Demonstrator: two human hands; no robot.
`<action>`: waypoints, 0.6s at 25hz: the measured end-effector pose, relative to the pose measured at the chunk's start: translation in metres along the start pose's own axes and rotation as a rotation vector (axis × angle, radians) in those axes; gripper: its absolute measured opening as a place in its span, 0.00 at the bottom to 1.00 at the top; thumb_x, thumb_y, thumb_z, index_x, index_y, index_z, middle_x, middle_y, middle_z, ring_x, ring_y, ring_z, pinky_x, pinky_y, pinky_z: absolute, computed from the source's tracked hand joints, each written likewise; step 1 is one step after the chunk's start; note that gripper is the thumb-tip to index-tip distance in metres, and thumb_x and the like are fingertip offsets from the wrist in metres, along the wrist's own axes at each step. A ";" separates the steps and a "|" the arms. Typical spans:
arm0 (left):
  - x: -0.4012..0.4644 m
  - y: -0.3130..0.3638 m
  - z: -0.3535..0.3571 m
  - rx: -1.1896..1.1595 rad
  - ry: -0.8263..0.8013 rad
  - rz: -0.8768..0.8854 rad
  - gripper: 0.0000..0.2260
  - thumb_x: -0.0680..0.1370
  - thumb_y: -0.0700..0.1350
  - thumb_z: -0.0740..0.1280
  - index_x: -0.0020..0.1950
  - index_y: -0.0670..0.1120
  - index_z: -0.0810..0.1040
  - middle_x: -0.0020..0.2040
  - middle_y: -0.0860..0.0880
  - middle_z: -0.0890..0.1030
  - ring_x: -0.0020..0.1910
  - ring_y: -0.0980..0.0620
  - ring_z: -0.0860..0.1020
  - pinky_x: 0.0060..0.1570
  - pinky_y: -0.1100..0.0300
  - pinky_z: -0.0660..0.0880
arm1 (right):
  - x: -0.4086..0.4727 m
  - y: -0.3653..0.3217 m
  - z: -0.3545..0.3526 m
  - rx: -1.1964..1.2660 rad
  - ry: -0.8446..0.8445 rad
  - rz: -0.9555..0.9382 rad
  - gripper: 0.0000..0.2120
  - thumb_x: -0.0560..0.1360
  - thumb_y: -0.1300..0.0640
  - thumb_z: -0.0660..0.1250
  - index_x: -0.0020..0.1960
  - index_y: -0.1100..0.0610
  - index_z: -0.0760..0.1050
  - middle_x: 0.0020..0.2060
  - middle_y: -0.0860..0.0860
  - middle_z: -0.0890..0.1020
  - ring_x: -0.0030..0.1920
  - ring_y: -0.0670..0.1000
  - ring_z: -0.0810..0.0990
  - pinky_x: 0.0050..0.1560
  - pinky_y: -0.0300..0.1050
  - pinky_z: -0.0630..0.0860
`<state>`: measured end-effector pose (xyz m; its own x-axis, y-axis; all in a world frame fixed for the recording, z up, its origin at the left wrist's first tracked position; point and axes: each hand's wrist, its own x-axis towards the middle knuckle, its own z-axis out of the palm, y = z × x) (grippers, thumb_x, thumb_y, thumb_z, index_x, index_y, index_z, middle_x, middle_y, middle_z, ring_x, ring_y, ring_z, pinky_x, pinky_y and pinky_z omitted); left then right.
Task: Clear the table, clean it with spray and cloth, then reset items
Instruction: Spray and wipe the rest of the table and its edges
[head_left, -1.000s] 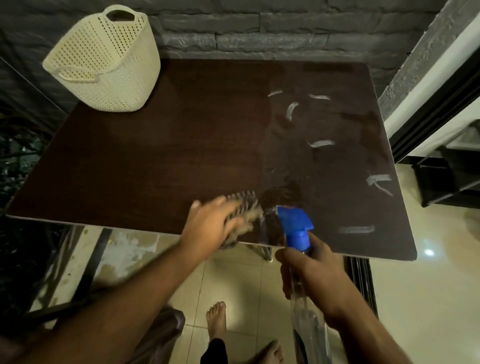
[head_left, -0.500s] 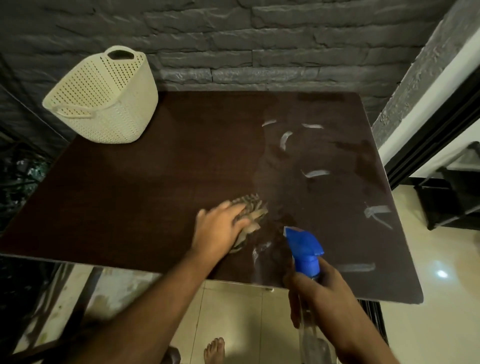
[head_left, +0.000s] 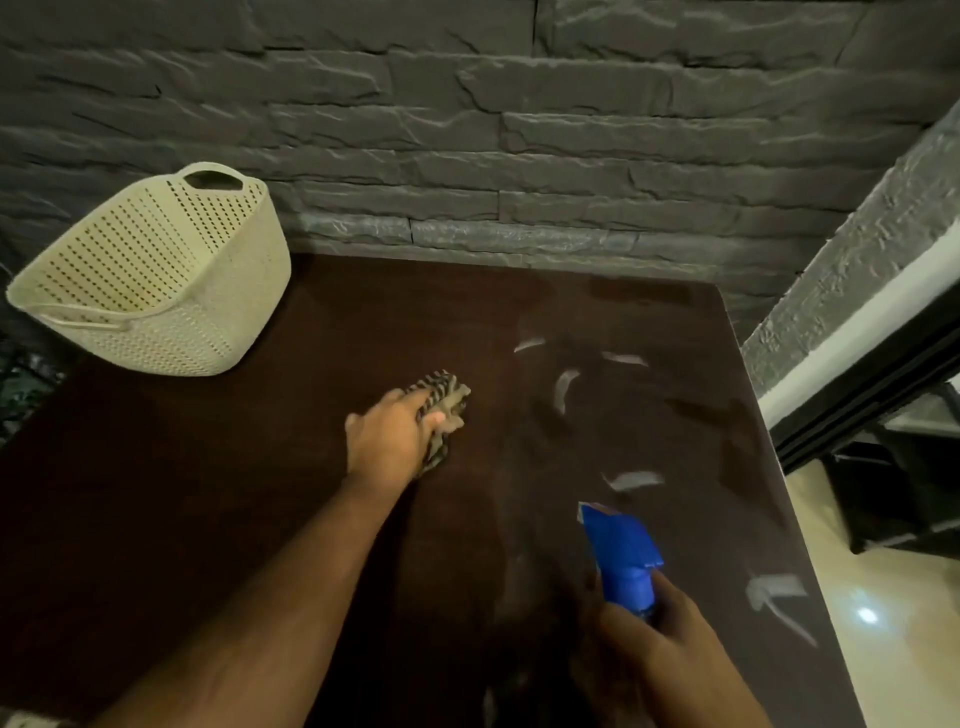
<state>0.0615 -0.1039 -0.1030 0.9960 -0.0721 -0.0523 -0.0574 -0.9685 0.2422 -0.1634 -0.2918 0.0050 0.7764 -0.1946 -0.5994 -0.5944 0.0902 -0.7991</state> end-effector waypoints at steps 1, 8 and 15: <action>0.022 0.003 -0.004 -0.017 0.018 -0.036 0.18 0.80 0.57 0.58 0.69 0.54 0.70 0.67 0.50 0.73 0.64 0.48 0.73 0.60 0.47 0.65 | 0.010 -0.008 0.002 0.005 0.004 0.009 0.23 0.54 0.57 0.72 0.49 0.47 0.80 0.33 0.59 0.84 0.33 0.56 0.82 0.40 0.54 0.78; 0.144 0.043 0.002 -0.079 0.024 0.022 0.17 0.80 0.56 0.59 0.67 0.53 0.72 0.63 0.49 0.75 0.61 0.47 0.75 0.57 0.47 0.66 | 0.107 -0.081 0.010 0.010 0.005 0.005 0.09 0.67 0.62 0.73 0.47 0.58 0.78 0.27 0.59 0.78 0.29 0.57 0.76 0.37 0.51 0.72; 0.208 0.074 0.005 -0.084 -0.006 0.092 0.17 0.80 0.55 0.59 0.68 0.53 0.70 0.62 0.49 0.75 0.59 0.48 0.75 0.56 0.48 0.67 | 0.171 -0.149 -0.001 0.010 0.041 -0.104 0.13 0.67 0.57 0.70 0.48 0.61 0.72 0.30 0.59 0.74 0.31 0.57 0.71 0.34 0.52 0.71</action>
<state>0.2642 -0.1915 -0.1006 0.9864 -0.1612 -0.0322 -0.1421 -0.9345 0.3263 0.0579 -0.3392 0.0214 0.8244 -0.2436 -0.5108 -0.5085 0.0772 -0.8576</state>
